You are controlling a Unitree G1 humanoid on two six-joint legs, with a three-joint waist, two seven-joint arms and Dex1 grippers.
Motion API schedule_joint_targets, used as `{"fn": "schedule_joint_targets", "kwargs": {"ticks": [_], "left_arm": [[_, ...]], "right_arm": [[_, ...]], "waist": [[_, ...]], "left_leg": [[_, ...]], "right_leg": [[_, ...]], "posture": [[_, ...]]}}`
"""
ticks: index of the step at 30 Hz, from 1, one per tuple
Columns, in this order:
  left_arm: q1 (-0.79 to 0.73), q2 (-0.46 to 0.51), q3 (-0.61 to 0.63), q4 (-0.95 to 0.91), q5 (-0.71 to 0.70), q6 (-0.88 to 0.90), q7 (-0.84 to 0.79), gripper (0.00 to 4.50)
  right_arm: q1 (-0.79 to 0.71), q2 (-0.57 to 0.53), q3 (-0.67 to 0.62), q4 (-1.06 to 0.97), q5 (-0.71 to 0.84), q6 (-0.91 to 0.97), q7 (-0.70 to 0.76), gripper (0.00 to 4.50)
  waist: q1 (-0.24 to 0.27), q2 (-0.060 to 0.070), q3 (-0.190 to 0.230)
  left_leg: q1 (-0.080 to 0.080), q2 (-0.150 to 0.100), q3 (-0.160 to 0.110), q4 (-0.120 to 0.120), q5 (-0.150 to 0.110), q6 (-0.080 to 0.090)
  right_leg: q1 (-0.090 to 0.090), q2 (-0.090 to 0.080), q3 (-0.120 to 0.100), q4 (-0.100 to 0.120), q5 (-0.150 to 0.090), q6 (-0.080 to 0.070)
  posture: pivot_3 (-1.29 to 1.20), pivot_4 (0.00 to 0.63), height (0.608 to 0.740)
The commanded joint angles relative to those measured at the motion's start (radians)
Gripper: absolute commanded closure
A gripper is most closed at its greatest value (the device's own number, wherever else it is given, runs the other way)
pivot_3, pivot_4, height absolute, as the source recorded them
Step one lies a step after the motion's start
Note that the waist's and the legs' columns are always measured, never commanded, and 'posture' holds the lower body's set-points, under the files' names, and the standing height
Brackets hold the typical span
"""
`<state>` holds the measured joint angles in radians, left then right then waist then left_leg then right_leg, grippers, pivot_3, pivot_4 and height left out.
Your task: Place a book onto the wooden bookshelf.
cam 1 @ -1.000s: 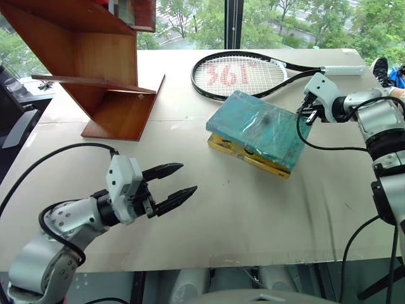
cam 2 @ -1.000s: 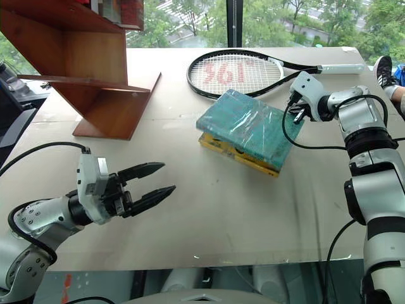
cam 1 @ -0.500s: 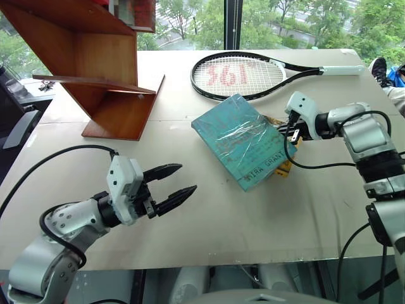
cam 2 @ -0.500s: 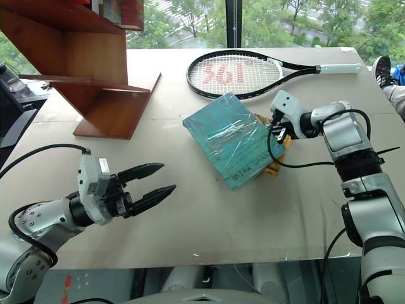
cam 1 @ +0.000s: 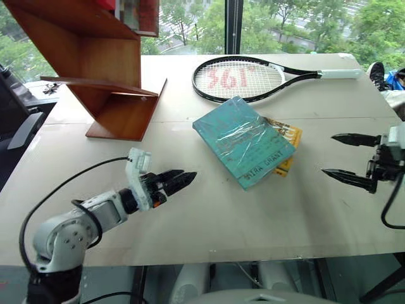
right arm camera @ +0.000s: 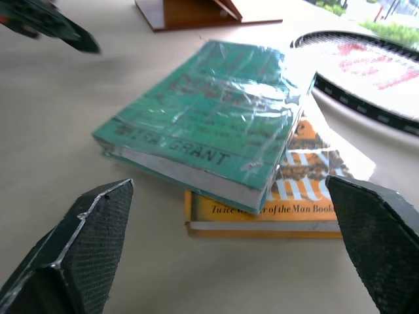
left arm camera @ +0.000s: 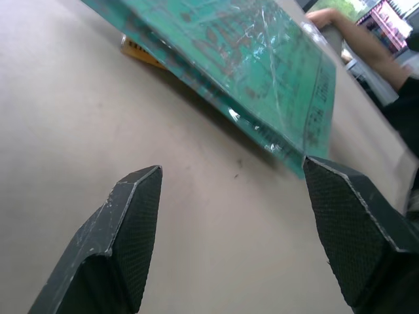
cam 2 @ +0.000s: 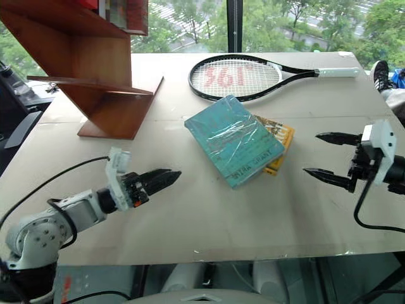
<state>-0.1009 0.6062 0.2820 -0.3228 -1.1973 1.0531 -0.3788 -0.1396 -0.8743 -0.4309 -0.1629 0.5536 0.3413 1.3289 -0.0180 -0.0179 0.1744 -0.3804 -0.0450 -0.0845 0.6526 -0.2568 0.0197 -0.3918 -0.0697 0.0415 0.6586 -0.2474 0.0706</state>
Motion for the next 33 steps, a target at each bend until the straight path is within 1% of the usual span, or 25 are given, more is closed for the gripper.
{"fn": "schedule_joint_targets", "kwargs": {"ticks": [1,4,6,9,10,14,21,24,26,27,28,29,33], "left_arm": [[-0.081,-0.041,0.01,0.107,-0.109,0.078,0.083,0.99],[-0.154,-0.089,-0.006,0.189,-0.128,0.117,0.132,0.99],[-0.21,-0.144,-0.011,0.262,-0.143,0.132,0.183,0.99],[-0.309,-0.266,-0.007,0.407,-0.155,0.129,0.271,0.99],[-0.335,-0.293,-0.004,0.446,-0.153,0.13,0.282,0.99],[-0.403,-0.387,-0.021,0.559,-0.084,0.093,0.265,0.99],[-0.465,-0.493,-0.033,0.689,0.025,0.04,0.189,0.99],[-0.479,-0.534,-0.009,0.739,0.039,0.03,0.161,1.81],[-0.48,-0.542,0.007,0.743,0.038,0.041,0.146,2.77],[-0.481,-0.542,0.014,0.748,0.041,0.045,0.142,3.29],[-0.481,-0.54,0.014,0.75,0.049,0.049,0.131,3.93],[-0.481,-0.537,0.014,0.752,0.059,0.051,0.122,4.39],[-0.479,-0.53,0.024,0.751,0.075,0.063,0.095,4.39]], "right_arm": [[0.004,-0.01,-0.04,-0.048,0.048,-0.013,-0.011,0.07],[0.022,-0.007,-0.051,-0.098,0.081,0.011,-0.043,0.07],[0.046,-0.006,-0.061,-0.123,0.094,0.015,-0.058,0.07],[0.076,-0.006,-0.081,-0.165,0.119,0.029,-0.093,0.07],[0.082,-0.007,-0.082,-0.181,0.125,0.035,-0.106,0.07],[0.118,-0.01,-0.099,-0.221,0.137,0.044,-0.136,0.07],[0.164,-0.015,-0.125,-0.269,0.163,0.062,-0.182,0.07],[0.184,-0.013,-0.136,-0.288,0.167,0.067,-0.2,0.0],[0.196,-0.011,-0.141,-0.303,0.172,0.07,-0.212,0.0],[0.202,-0.011,-0.143,-0.309,0.174,0.069,-0.216,0.0],[0.209,-0.009,-0.144,-0.313,0.175,0.067,-0.22,0.0],[0.215,-0.008,-0.144,-0.315,0.175,0.065,-0.223,0.0],[0.23,-0.006,-0.144,-0.325,0.178,0.063,-0.234,0.0]], "waist": [[-0.001,0.0,0.0],[0.006,0.0,0.0],[0.01,-0.001,0.0],[0.017,-0.001,0.0],[0.018,-0.001,0.0],[0.029,-0.002,-0.001],[0.034,-0.002,-0.001],[0.034,-0.002,-0.001],[0.034,-0.002,-0.001],[0.035,-0.002,-0.002],[0.035,-0.002,-0.002],[0.036,-0.002,-0.002],[0.034,-0.002,-0.003]], "left_leg": [[0.0,0.0,0.0,0.0,0.0,0.0],[-0.001,0.0,-0.001,0.0,0.0,0.0],[-0.002,-0.001,-0.001,0.0,0.0,-0.001],[-0.004,-0.002,-0.001,0.001,0.001,-0.002],[-0.004,-0.002,-0.001,0.001,0.001,-0.002],[-0.005,-0.002,-0.001,0.001,0.002,-0.003],[-0.005,-0.003,-0.001,0.001,0.003,-0.005],[-0.005,-0.003,-0.002,0.001,0.003,-0.005],[-0.005,-0.003,-0.002,0.001,0.003,-0.005],[-0.005,-0.003,-0.002,0.001,0.003,-0.005],[-0.004,-0.003,-0.002,0.001,0.003,-0.005],[-0.003,-0.004,-0.003,0.001,0.003,-0.005],[-0.001,-0.004,-0.004,0.001,0.001,-0.002]], "right_leg": [[0.0,0.0,0.0,0.0,0.0,0.0],[0.0,0.0,0.0,0.0,0.0,0.0],[-0.001,-0.001,0.0,-0.001,0.0,0.0],[-0.003,-0.002,-0.001,-0.002,0.0,0.0],[-0.003,-0.002,-0.001,-0.002,0.0,0.0],[-0.003,-0.002,-0.001,-0.002,0.0,0.0],[-0.002,-0.001,-0.001,-0.002,0.0,0.0],[-0.001,-0.002,-0.002,-0.003,0.0,0.0],[-0.001,-0.002,-0.002,-0.002,0.0,0.001],[-0.001,-0.002,-0.002,-0.002,0.0,0.001],[-0.001,-0.002,-0.002,-0.002,0.0,0.001],[0.001,-0.002,-0.003,-0.003,0.0,0.001],[0.004,-0.002,-0.004,-0.003,0.0,0.001]], "posture": [[0.0,0.15,0.74],[0.0,0.15,0.74],[0.0,0.15,0.74],[0.0,0.15,0.74],[0.0,0.15,0.74],[0.0,0.15,0.74],[0.0,0.15,0.74],[0.0,0.15,0.74],[0.0,0.15,0.74],[0.0,0.15,0.74],[0.0,0.15,0.74],[0.0,0.15,0.74],[0.0,0.15,0.74]]}}
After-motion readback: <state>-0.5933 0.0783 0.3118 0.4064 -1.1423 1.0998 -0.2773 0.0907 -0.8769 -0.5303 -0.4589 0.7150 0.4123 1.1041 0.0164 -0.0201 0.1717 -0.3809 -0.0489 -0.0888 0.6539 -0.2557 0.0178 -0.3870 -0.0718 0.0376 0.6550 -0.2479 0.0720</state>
